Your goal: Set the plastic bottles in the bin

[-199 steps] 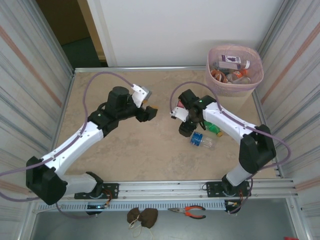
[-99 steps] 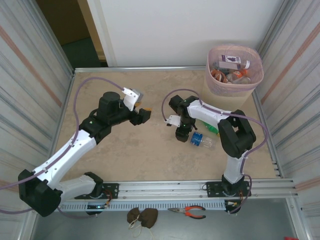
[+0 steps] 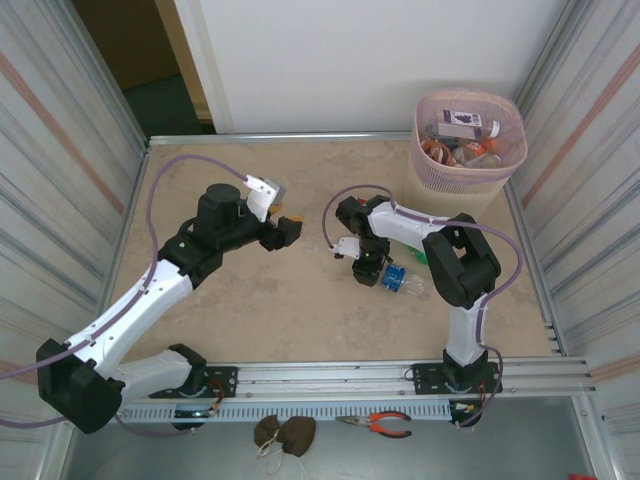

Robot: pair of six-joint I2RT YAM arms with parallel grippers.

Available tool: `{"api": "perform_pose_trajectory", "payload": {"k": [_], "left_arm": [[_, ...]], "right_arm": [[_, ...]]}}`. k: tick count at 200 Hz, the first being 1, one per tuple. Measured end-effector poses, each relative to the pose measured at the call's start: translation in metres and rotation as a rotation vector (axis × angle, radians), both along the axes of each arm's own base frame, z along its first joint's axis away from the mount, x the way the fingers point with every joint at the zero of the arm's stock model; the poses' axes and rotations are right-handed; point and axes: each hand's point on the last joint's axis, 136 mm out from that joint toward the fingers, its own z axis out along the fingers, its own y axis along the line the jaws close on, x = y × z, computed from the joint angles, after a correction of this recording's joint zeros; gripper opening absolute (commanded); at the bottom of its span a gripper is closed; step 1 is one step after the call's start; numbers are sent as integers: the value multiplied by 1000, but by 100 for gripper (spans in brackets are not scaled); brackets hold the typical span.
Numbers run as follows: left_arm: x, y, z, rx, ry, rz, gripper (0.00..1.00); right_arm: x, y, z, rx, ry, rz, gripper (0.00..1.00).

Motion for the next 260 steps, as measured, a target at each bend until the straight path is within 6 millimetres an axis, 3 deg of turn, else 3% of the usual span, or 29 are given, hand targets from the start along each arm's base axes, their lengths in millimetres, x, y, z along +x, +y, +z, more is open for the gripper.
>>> {"api": "perform_pose_trajectory", "payload": {"k": [88, 129, 189, 260], "left_arm": [[0, 0, -1, -3, 1, 1, 69], [0, 0, 0, -6, -3, 1, 69], [1, -1, 1, -9, -7, 0, 69], [6, -8, -6, -16, 19, -16, 69]], "right_arm": [[1, 0, 3, 6, -5, 20, 31], [3, 7, 26, 81, -45, 8, 26], [16, 10, 103, 338, -180, -99, 26], [35, 6, 235, 759, -456, -236, 27]]}}
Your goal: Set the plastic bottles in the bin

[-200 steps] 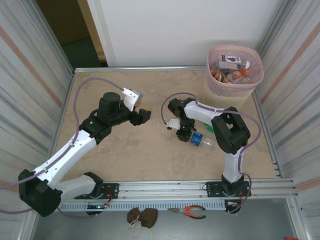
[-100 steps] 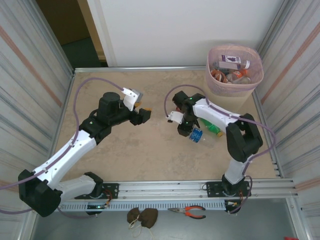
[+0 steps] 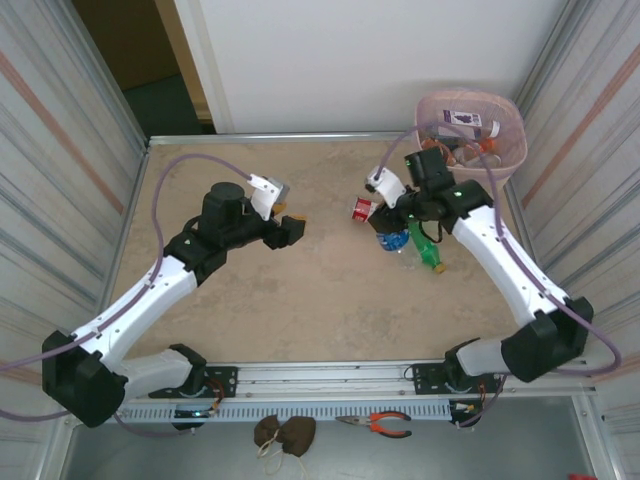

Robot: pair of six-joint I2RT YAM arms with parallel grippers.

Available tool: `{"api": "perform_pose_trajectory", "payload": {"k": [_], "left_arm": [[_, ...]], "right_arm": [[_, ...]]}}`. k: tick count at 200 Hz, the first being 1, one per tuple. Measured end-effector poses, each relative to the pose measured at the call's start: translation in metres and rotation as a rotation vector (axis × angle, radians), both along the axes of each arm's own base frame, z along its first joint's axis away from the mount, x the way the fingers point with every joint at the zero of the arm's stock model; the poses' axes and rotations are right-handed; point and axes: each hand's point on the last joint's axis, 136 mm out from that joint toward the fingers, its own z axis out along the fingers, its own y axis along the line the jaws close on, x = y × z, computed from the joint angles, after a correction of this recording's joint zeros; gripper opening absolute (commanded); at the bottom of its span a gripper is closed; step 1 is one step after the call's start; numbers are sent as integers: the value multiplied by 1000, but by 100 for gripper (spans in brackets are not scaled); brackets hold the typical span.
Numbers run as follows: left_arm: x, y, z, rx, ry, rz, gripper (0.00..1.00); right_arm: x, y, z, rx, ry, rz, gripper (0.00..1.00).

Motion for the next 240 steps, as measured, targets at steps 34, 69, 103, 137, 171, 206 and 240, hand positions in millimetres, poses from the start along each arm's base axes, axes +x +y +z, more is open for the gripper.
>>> {"api": "perform_pose_trajectory", "payload": {"k": [34, 69, 103, 137, 171, 206, 240], "left_arm": [[1, -1, 3, -15, 0, 1, 69], [2, -3, 6, -29, -4, 3, 69], [3, -3, 7, -38, 1, 6, 68], [3, -3, 7, -41, 6, 9, 69], [3, -3, 7, -43, 8, 11, 68], [3, -3, 7, -44, 9, 12, 69], [3, -3, 7, -48, 11, 16, 69]], "right_arm": [[12, -14, 64, 202, -144, -89, 26], [33, -38, 127, 408, -290, -205, 22], [59, -70, 170, 583, -370, -359, 16], [88, -108, 205, 744, -425, -523, 14], [114, -156, 225, 894, -454, -698, 12], [143, -203, 219, 1008, -434, -877, 10], [170, -236, 190, 1078, -374, -1019, 8]]}}
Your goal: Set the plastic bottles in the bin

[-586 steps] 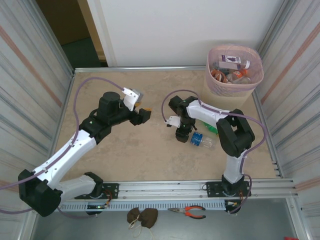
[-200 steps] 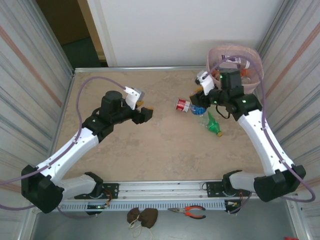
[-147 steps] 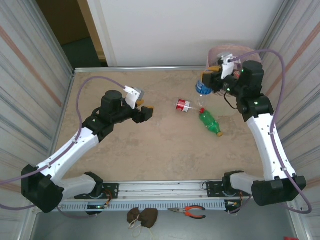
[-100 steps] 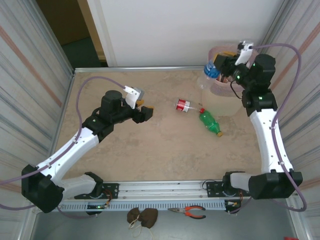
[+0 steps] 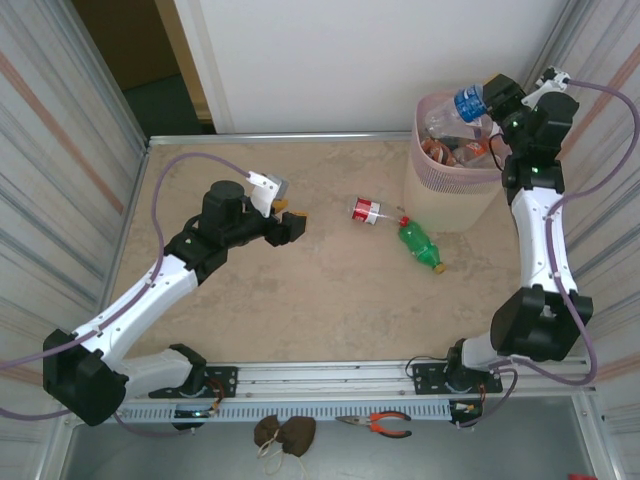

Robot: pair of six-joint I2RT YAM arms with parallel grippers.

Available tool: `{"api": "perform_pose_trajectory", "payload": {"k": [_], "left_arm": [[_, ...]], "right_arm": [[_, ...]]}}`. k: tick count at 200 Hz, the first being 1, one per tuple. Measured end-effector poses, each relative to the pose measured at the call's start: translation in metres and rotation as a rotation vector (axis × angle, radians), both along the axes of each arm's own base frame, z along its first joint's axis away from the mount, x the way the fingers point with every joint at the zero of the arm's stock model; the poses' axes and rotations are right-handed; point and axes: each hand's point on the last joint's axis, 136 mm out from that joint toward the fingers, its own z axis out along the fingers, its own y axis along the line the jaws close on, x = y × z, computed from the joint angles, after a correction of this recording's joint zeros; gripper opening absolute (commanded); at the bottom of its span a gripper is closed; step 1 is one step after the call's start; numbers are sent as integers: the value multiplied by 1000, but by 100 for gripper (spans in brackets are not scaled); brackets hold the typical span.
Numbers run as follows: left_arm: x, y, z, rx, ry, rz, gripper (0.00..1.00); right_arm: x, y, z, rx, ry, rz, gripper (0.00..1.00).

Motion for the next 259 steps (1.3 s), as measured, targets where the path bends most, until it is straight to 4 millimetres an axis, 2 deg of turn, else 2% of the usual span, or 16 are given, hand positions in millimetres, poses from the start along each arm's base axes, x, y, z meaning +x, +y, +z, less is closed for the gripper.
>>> {"api": "perform_pose_trajectory", "payload": {"k": [54, 104, 151, 174, 201, 235, 259], "left_arm": [[5, -3, -4, 7, 11, 0, 69], [6, -3, -5, 8, 13, 0, 69], [6, -4, -5, 4, 20, 3, 69], [6, -4, -6, 3, 22, 4, 68], [6, -4, -6, 1, 27, 6, 69], [6, -4, -6, 1, 28, 6, 68], [6, -4, -6, -2, 30, 7, 68]], "right_arm": [[24, -13, -34, 75, 37, -37, 8], [46, -14, -89, 119, 131, -27, 9], [55, -10, -103, 140, 137, -1, 15], [55, -10, -107, 141, 145, -1, 24], [55, -10, -109, 132, 155, 1, 42], [46, -25, -144, 57, 292, -54, 61], [32, -32, -147, -15, 342, -92, 68]]}}
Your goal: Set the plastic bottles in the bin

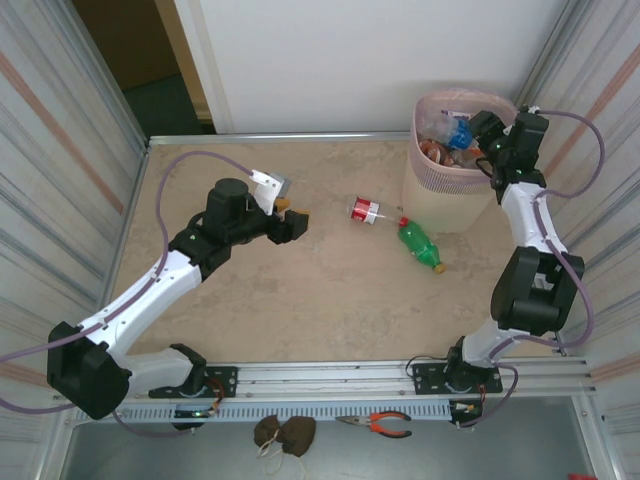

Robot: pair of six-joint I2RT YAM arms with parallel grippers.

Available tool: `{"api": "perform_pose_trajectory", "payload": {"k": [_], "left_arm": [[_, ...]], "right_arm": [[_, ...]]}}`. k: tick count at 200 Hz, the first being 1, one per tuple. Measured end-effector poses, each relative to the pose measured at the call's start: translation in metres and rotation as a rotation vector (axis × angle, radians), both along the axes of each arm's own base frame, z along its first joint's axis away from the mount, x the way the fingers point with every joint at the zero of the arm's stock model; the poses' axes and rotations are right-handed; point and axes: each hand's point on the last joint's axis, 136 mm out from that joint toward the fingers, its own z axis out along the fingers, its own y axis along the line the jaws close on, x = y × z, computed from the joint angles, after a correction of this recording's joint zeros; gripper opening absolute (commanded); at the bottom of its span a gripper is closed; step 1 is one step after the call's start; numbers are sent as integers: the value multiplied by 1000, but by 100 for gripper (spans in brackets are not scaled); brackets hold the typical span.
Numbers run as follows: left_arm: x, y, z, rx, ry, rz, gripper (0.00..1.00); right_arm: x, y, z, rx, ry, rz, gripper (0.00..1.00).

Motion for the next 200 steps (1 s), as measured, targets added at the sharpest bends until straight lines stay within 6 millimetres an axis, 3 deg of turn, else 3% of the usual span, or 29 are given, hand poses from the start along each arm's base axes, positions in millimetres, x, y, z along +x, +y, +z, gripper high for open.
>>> {"api": "perform_pose_trajectory", "payload": {"k": [20, 62, 103, 123, 154, 200], "left_arm": [[0, 0, 0, -4, 4, 2, 68], [1, -1, 3, -18, 0, 7, 68], [1, -1, 3, -19, 0, 6, 68], [1, -1, 3, -19, 0, 6, 68], [1, -1, 3, -18, 0, 7, 68], [1, -1, 3, -19, 0, 7, 68]], "right_arm": [[-10, -2, 11, -64, 15, -6, 70], [-17, 3, 53, -187, -24, 21, 66], [-10, 53, 91, -291, -74, 182, 58], [-1, 79, 100, -336, -90, 269, 51], [17, 105, 84, -407, -43, 365, 51], [36, 116, 17, -574, 148, 424, 53]]}}
